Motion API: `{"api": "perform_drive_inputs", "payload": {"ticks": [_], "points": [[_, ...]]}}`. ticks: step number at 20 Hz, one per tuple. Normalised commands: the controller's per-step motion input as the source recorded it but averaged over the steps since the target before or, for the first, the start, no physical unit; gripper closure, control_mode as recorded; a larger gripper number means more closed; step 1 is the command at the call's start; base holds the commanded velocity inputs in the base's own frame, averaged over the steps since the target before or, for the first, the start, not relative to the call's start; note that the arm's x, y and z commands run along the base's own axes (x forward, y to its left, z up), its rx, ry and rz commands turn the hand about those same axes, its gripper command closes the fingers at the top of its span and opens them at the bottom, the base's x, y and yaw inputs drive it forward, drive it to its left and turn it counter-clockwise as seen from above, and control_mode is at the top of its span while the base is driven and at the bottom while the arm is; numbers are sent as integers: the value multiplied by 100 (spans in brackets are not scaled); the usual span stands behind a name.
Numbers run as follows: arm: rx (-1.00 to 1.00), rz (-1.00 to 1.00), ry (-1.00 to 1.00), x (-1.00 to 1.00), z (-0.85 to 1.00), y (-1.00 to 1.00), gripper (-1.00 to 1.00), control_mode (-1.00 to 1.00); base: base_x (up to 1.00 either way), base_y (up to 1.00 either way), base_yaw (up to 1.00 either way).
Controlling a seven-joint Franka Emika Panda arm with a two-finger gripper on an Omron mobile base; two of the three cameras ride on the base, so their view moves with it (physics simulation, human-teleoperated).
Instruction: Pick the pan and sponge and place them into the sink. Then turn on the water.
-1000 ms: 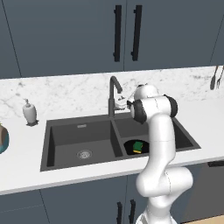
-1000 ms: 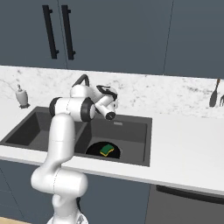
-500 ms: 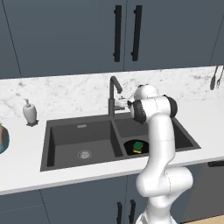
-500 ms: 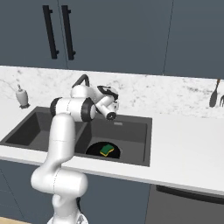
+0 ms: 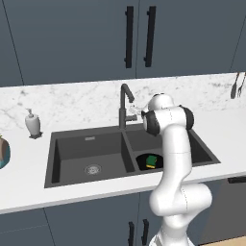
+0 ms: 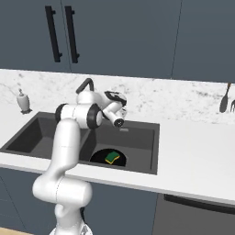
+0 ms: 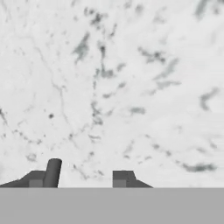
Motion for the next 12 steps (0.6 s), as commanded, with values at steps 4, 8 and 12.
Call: {"api": "perform_drive_inputs", "payload": {"ticks": [4, 8, 12], "points": [[25, -34, 0, 61, -58, -100, 100, -100, 0, 0, 0], [12, -57, 6, 62, -62, -100, 100, -100, 0, 0, 0], [5, -53, 10, 53, -73, -100, 100, -100, 0, 0, 0]]}}
